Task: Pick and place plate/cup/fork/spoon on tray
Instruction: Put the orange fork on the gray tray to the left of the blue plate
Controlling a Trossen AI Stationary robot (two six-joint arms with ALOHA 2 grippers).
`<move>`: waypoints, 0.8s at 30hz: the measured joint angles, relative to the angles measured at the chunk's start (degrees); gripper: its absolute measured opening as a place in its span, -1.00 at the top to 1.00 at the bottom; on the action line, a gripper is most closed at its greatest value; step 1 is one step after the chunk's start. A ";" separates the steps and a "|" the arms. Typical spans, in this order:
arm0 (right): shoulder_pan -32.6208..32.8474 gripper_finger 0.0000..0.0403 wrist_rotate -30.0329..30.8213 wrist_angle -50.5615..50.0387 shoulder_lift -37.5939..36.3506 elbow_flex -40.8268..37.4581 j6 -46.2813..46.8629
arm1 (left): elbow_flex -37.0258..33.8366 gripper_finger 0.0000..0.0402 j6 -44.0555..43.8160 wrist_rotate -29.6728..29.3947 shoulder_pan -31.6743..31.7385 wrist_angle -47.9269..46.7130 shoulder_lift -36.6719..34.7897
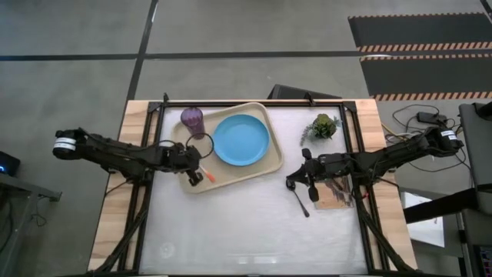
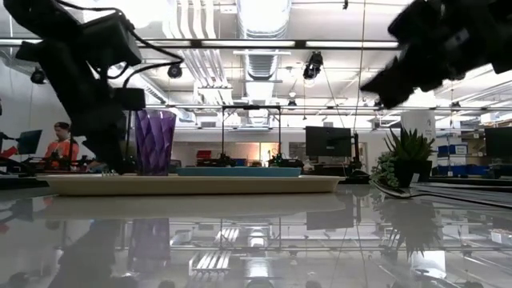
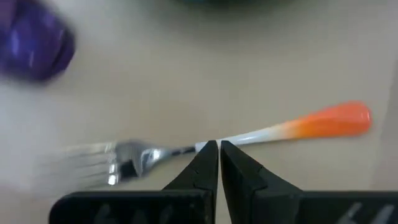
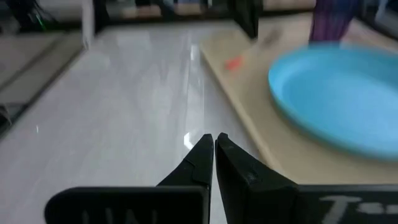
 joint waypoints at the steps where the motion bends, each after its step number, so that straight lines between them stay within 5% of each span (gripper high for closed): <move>1: 0.00 0.96 0.00 2.09 -0.07 0.03 -0.67 | 0.39 1.00 -4.24 0.02 0.00 -0.97 0.03; 7: -0.52 0.96 -0.07 -1.28 -0.42 7.78 -8.05 | 6.86 1.00 -25.78 1.46 0.00 -8.38 0.44; 12: -3.69 0.96 -0.09 -10.52 -0.31 17.49 -15.79 | 15.25 1.00 -29.88 -1.28 -0.11 -13.03 3.87; 17: -8.34 0.96 0.13 -14.93 -0.75 25.11 -19.96 | 22.31 1.00 -42.42 -1.30 -0.52 -31.96 11.23; 24: -10.93 0.96 0.01 -16.49 -0.93 24.98 -23.44 | 22.69 1.00 -47.78 -2.66 -1.11 -34.00 19.21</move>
